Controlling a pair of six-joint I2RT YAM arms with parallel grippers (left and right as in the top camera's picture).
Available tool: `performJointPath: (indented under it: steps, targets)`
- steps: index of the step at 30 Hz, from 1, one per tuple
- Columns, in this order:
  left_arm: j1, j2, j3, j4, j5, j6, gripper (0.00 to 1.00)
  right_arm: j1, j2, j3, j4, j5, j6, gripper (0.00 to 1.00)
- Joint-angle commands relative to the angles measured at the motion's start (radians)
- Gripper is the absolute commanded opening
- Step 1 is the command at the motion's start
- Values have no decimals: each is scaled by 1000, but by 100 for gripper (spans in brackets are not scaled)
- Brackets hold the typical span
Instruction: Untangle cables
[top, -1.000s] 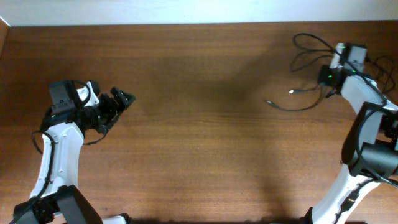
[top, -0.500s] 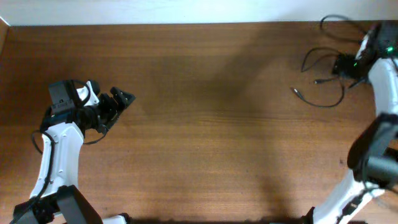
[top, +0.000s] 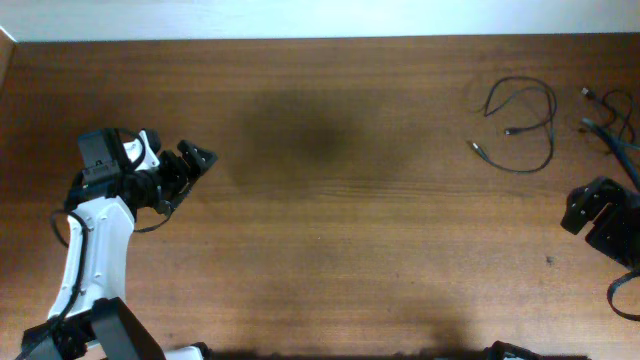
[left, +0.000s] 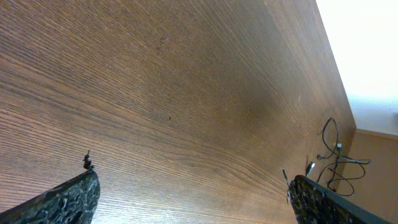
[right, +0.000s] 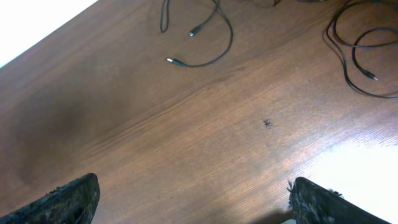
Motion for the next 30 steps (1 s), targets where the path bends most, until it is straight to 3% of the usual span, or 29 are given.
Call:
performJointPath:
  steps: [1, 6, 10, 13, 16, 27, 30]
  targets:
    - [6, -2, 11, 2, -4, 17, 99, 6, 7, 0, -11, 81, 1, 99]
    - [6, -2, 11, 2, -4, 17, 99, 6, -4, -8, -37, -9, 1, 99]
    - [6, -2, 11, 2, -4, 17, 99, 6, -166, -214, -5, -38, -51, 99]
    - [6, -2, 11, 2, -4, 16, 99, 6, -446, -515, 264, -128, -52, 99]
    - [6, -2, 11, 2, -4, 17, 99, 6, -581, -661, 436, -296, -131, 98]
    - [6, -2, 11, 2, -4, 17, 99, 6, -581, -698, 466, -362, -139, 98]
    - [6, -2, 11, 2, -4, 17, 99, 6, -581, -798, 491, -381, -164, 98]
